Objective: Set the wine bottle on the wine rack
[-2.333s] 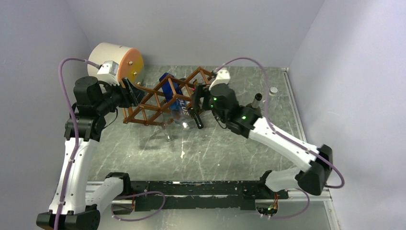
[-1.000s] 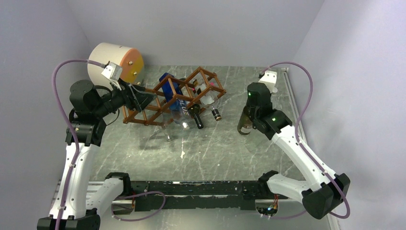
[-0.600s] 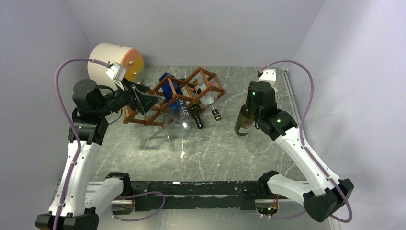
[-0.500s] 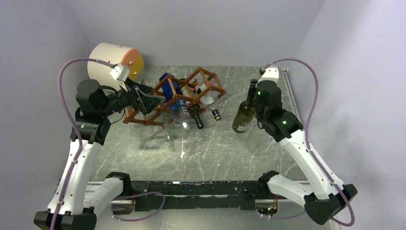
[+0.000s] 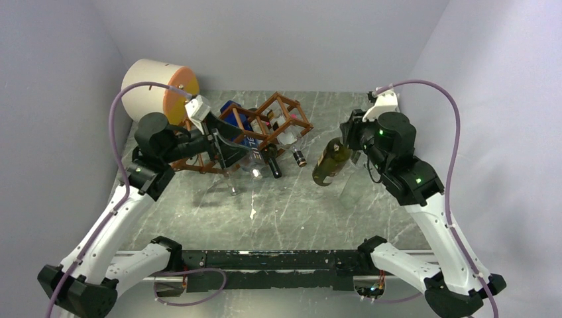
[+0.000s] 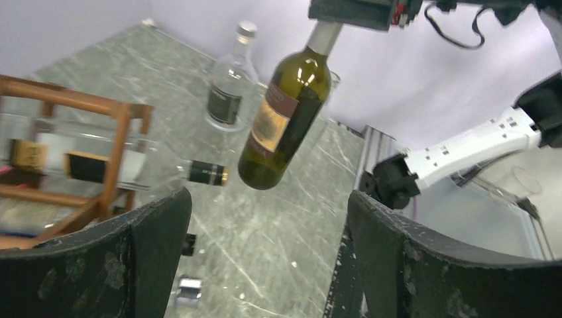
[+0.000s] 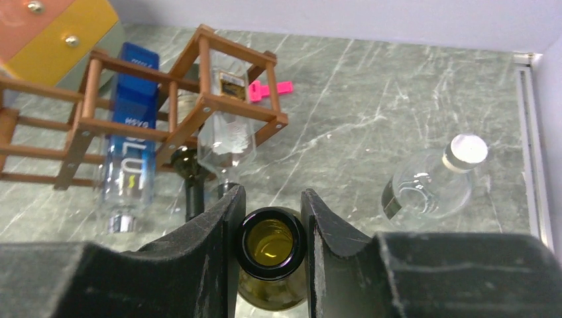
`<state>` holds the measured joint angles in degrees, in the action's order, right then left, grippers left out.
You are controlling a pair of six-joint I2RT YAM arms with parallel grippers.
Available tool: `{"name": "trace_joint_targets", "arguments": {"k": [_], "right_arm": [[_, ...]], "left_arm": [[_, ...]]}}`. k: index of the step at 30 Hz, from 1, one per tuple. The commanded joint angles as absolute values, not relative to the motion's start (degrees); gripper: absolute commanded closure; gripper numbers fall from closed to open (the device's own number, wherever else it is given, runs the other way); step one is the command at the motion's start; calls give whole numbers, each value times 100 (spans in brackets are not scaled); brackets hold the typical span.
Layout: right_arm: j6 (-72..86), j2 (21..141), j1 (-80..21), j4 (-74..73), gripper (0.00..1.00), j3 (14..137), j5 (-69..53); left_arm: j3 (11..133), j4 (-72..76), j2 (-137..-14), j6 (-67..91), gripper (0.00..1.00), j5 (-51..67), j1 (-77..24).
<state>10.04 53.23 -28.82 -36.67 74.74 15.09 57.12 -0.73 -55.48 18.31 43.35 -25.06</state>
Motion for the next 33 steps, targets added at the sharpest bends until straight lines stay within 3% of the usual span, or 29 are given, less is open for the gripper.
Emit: {"name": "trace_joint_targets", "arguments": {"k": [1, 8, 14, 33], "right_arm": [[1071, 5133, -2855, -3669, 100, 7971, 793], [1147, 5265, -2855, -3952, 100, 8311, 12], [1184, 5282, -2852, -3884, 100, 8354, -731], [1499, 5491, -2852, -3272, 100, 8332, -2221]], "left_arm": [[5422, 901, -5855, 1958, 8, 3692, -3300], [5538, 1357, -6744, 1466, 8, 2948, -4420], [4995, 3006, -7200, 970, 8, 2715, -5129], [4844, 3879, -8194, 1090, 1, 2922, -5388]]}}
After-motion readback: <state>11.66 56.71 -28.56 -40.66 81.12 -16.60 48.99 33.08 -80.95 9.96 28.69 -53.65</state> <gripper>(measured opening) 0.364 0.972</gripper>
